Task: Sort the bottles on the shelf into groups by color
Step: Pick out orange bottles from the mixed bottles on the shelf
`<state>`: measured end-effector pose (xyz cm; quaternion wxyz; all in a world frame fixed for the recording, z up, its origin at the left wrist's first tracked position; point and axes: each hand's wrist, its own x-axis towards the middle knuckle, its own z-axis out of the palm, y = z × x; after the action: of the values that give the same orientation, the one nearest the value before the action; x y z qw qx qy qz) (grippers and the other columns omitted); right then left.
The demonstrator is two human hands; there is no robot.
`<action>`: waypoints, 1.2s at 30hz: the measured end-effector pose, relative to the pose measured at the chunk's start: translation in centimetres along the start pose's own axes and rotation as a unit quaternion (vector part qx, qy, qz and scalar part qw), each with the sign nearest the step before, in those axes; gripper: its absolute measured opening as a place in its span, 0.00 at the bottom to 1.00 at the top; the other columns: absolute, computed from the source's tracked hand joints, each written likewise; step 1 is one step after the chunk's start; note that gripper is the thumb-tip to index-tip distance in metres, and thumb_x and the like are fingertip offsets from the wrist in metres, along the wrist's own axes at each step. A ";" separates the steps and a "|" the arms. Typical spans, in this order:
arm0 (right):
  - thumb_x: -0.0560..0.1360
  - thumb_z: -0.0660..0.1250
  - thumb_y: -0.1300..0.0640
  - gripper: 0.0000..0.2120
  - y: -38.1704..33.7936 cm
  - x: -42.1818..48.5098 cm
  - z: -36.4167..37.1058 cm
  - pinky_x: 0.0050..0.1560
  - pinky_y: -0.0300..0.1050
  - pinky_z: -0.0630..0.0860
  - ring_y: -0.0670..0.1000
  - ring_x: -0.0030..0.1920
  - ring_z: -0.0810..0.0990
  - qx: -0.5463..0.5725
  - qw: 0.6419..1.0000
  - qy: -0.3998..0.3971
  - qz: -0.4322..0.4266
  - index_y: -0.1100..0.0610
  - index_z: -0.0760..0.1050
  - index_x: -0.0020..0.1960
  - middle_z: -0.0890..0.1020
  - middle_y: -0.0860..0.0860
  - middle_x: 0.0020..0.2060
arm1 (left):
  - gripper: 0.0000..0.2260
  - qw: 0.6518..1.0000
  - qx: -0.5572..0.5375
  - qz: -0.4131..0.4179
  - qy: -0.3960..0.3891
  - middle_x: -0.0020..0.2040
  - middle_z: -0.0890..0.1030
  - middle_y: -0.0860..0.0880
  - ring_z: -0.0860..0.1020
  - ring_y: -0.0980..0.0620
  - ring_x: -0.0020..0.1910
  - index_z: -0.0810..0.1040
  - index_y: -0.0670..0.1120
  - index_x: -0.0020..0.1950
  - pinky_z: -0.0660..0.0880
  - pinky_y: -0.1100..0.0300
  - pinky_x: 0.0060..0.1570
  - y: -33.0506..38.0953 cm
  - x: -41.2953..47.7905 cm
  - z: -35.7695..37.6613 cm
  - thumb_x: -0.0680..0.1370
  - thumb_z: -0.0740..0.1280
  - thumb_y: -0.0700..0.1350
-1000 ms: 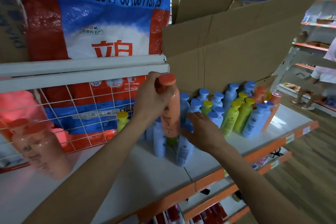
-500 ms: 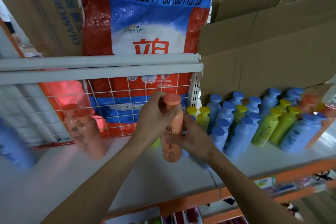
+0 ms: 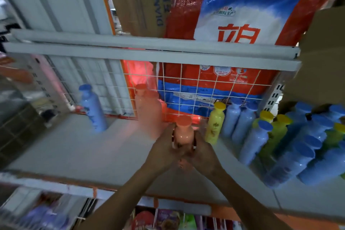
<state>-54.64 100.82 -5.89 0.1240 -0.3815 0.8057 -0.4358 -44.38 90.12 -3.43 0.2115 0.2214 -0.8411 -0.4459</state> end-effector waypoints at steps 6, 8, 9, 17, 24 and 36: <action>0.60 0.70 0.40 0.33 -2.7 2.3 5.1 0.51 0.52 0.80 0.52 0.53 0.81 0.040 0.996 -0.077 0.013 0.49 0.67 0.63 0.81 0.49 0.56 | 0.29 0.997 0.038 -0.035 0.056 0.52 0.76 0.61 0.76 0.58 0.48 0.63 0.64 0.64 0.72 0.62 0.49 -3.2 0.1 -3.9 0.71 0.75 0.49; 0.63 0.74 0.44 0.32 -3.1 3.2 6.0 0.53 0.47 0.79 0.44 0.53 0.79 0.043 0.993 -0.111 0.001 0.43 0.66 0.63 0.79 0.40 0.55 | 0.28 0.995 0.035 -0.049 0.074 0.53 0.77 0.61 0.77 0.57 0.50 0.62 0.65 0.63 0.72 0.61 0.50 -4.2 0.6 -5.2 0.71 0.75 0.48; 0.63 0.74 0.43 0.31 -3.3 3.6 6.4 0.54 0.44 0.79 0.41 0.53 0.79 0.037 0.992 -0.116 -0.008 0.40 0.65 0.63 0.78 0.36 0.54 | 0.28 0.994 0.033 -0.055 0.085 0.53 0.77 0.61 0.76 0.57 0.49 0.62 0.64 0.63 0.72 0.61 0.50 -4.6 0.8 -5.9 0.72 0.75 0.49; 0.73 0.70 0.48 0.28 -3.4 4.8 9.4 0.58 0.45 0.76 0.45 0.57 0.77 -0.039 0.987 -0.146 -0.060 0.46 0.66 0.70 0.77 0.43 0.61 | 0.24 0.980 0.051 -0.095 0.167 0.55 0.77 0.60 0.75 0.56 0.49 0.64 0.61 0.67 0.74 0.54 0.53 -7.9 2.9 -11.1 0.74 0.70 0.55; 0.74 0.70 0.51 0.23 -2.5 5.5 9.0 0.56 0.42 0.76 0.45 0.52 0.78 -0.097 0.988 -0.114 -0.032 0.47 0.71 0.68 0.77 0.44 0.61 | 0.26 0.985 0.044 -0.093 0.136 0.53 0.76 0.59 0.76 0.55 0.52 0.66 0.55 0.68 0.74 0.57 0.49 -9.0 5.1 -12.9 0.74 0.73 0.49; 0.76 0.68 0.49 0.22 -0.9 4.2 5.1 0.55 0.39 0.73 0.46 0.55 0.78 -0.180 0.983 -0.043 0.003 0.49 0.70 0.69 0.77 0.47 0.62 | 0.32 0.972 0.177 -0.142 0.066 0.61 0.72 0.41 0.76 0.41 0.57 0.63 0.43 0.69 0.76 0.44 0.54 -8.5 3.7 -10.4 0.74 0.63 0.63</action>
<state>-54.33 94.36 -7.67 0.0896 -0.4136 0.8659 -0.2665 -40.10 76.90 -4.68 0.1585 0.4020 -0.8507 -0.2994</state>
